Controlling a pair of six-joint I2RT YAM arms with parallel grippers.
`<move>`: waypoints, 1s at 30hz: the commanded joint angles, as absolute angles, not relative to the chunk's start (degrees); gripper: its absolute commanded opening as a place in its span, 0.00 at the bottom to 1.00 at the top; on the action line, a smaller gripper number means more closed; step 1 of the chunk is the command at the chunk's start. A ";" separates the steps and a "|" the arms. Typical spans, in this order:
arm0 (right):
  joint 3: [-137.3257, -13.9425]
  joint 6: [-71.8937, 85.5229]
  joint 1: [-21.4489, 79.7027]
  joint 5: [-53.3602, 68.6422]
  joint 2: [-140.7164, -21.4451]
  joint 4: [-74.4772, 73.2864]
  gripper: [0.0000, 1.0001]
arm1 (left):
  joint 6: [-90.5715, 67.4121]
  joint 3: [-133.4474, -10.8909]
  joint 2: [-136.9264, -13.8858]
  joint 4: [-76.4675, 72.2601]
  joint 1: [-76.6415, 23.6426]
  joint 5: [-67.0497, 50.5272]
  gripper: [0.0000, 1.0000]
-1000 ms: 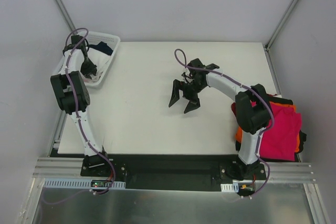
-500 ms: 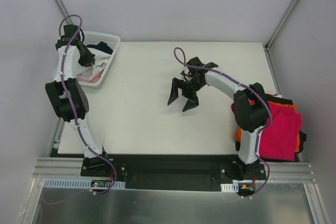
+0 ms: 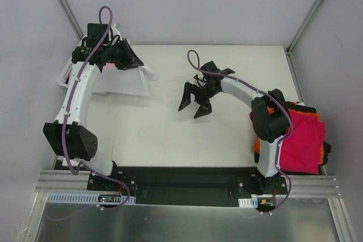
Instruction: Fold and stack the t-shirts
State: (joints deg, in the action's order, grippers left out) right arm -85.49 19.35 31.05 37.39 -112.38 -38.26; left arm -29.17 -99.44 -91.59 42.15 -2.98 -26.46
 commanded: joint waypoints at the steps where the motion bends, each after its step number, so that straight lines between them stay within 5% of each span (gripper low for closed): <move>1: -87.71 19.34 31.29 38.24 -113.47 -37.97 0.99 | -28.65 -93.53 -83.25 41.57 -4.74 -37.96 0.16; 21: -99.75 17.93 29.00 37.09 -118.56 -42.01 0.99 | -25.49 -75.59 -75.67 42.45 -16.60 -44.49 0.23; 23: -100.02 17.93 28.92 37.70 -118.91 -42.10 0.99 | -25.40 -76.11 -76.20 42.98 -18.98 -41.76 0.30; 26: -99.49 17.75 28.92 38.76 -119.27 -42.19 0.99 | -24.96 -77.60 -76.90 47.69 -19.51 -28.70 0.57; 30: -96.95 18.02 29.53 40.16 -120.05 -40.87 0.99 | -25.31 -80.15 -80.76 55.71 -19.07 -6.27 0.62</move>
